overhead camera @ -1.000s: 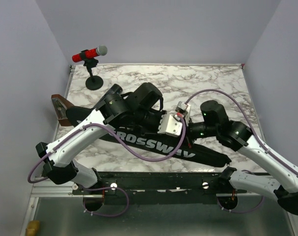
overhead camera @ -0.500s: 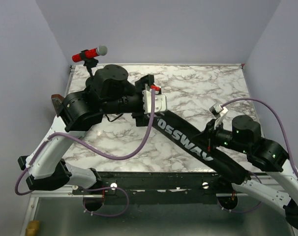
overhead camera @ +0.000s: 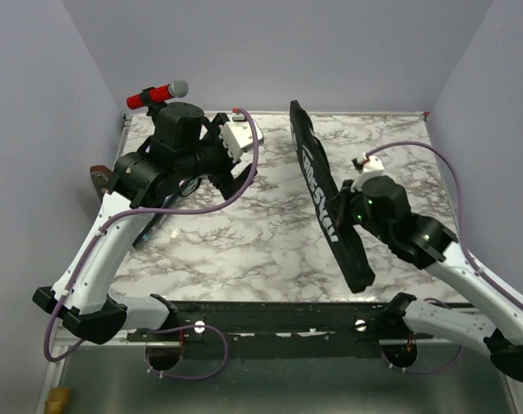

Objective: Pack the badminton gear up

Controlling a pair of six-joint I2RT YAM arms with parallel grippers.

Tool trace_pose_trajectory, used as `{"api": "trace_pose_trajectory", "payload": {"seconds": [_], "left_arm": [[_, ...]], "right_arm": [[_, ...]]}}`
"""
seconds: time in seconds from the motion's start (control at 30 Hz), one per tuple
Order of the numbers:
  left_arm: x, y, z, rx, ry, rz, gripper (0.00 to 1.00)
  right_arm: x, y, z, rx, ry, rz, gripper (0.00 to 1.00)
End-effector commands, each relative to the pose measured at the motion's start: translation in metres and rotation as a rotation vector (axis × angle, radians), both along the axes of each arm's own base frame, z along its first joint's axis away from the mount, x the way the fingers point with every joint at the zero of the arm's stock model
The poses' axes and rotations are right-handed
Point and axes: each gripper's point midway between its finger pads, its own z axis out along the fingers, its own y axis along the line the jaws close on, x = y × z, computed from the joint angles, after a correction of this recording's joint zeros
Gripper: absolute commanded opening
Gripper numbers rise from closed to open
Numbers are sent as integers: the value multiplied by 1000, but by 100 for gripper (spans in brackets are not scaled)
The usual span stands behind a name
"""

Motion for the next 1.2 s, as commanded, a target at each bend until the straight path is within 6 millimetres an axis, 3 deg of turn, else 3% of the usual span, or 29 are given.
{"api": "trace_pose_trajectory", "payload": {"seconds": [0.0, 0.13, 0.2, 0.37, 0.47, 0.6, 0.63, 0.77, 0.9, 1.0, 1.13, 1.17], "left_arm": [[3, 11, -11, -53, 25, 31, 99], [6, 24, -22, -61, 3, 59, 98], [8, 28, -28, -69, 9, 70, 98], [14, 38, -45, -80, 26, 103, 98], [16, 42, -53, -84, 27, 114, 98], [18, 45, -64, -86, 28, 125, 98], [18, 47, -64, -92, 16, 131, 98], [19, 50, -74, -92, 4, 148, 98], [23, 54, -86, -93, 17, 172, 98], [26, 57, -95, -93, 19, 184, 98], [35, 60, -108, -101, 20, 217, 98], [39, 61, -111, -105, 23, 231, 98]], "right_arm": [[45, 39, 41, 149, -162, -15, 1], [64, 49, 27, 214, -118, -6, 1], [75, 43, 18, 262, -85, -22, 1], [99, -3, -8, 441, -10, -120, 1], [111, -31, -50, 480, 119, -199, 1], [114, -35, -112, 449, 290, -232, 1], [117, -34, -119, 452, 300, -234, 1], [110, -34, -171, 383, 468, -247, 0], [96, -50, -221, 248, 614, -322, 1], [88, -63, -240, 162, 658, -363, 31], [89, -80, -246, 80, 651, -419, 76], [92, -83, -243, 68, 635, -435, 80]]}}
